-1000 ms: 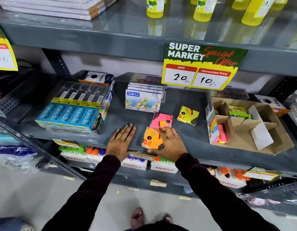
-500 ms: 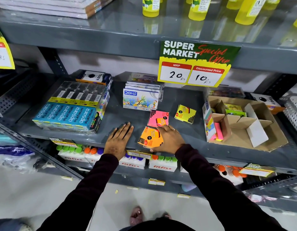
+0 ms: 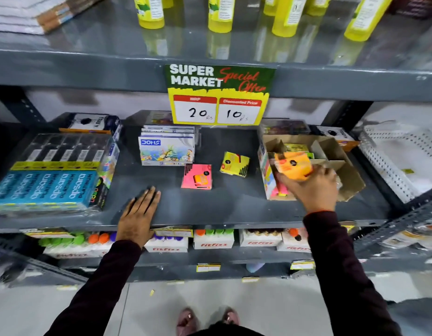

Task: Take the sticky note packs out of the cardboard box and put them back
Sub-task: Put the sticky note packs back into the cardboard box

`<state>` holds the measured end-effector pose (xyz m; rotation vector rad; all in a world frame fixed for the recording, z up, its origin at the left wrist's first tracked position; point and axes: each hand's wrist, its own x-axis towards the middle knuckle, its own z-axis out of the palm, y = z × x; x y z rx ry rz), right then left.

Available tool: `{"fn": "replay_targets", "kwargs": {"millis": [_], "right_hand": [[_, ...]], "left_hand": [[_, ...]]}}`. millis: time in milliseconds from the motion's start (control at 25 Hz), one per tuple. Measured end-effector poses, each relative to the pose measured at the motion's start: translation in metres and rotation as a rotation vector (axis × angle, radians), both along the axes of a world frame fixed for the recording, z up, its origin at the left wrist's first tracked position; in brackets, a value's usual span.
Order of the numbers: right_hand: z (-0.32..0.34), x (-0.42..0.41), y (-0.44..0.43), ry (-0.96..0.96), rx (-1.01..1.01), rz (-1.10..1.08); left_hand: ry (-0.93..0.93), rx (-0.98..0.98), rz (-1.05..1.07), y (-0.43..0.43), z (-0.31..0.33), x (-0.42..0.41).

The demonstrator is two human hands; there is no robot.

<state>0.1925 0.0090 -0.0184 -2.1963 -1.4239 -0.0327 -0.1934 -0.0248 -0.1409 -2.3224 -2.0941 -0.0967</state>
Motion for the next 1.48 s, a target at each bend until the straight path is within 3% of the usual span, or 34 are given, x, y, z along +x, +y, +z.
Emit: {"fn": "replay_targets", "kwargs": {"millis": [80, 160, 240, 320, 520, 800, 960, 1080, 1160, 1240, 1360, 1480], "right_hand": [[-0.008, 0.035, 0.005, 0.108, -0.129, -0.126], [-0.021, 0.056, 0.019, 0.325, -0.243, -0.095], [-0.033, 0.062, 0.032, 0.527, -0.247, -0.024], [-0.041, 0.062, 0.042, 0.582, -0.242, -0.046], [-0.068, 0.055, 0.051, 0.352, -0.361, -0.111], [-0.077, 0.036, 0.037, 0.139, -0.279, -0.054], [-0.049, 0.010, 0.039, 0.111, 0.009, -0.037], [-0.031, -0.052, 0.042, 0.209, 0.141, 0.190], [-0.033, -0.099, 0.049, 0.246, -0.060, 0.516], [-0.038, -0.133, 0.064, 0.164, -0.391, 0.775], [-0.042, -0.157, 0.093, 0.021, -0.646, 0.878], [-0.043, -0.164, 0.104, -0.165, -0.650, 0.876]], "left_hand": [[-0.006, -0.027, 0.006, 0.000, 0.002, 0.000], [0.001, -0.037, 0.013, 0.000, 0.003, 0.001], [0.011, -0.054, 0.020, 0.000, 0.003, 0.001], [0.010, -0.068, 0.024, 0.000, 0.004, 0.002], [0.023, -0.078, 0.029, 0.001, 0.004, 0.001], [0.026, -0.070, 0.028, 0.001, 0.002, 0.002], [0.029, -0.035, 0.023, 0.001, 0.002, 0.003], [0.035, -0.013, 0.021, 0.000, 0.001, 0.003], [0.015, 0.017, 0.014, -0.001, 0.002, 0.003], [0.002, 0.025, 0.013, 0.000, 0.003, 0.004], [-0.049, 0.023, 0.005, -0.001, 0.006, 0.006], [-0.071, 0.005, 0.006, -0.001, 0.008, 0.005]]}}
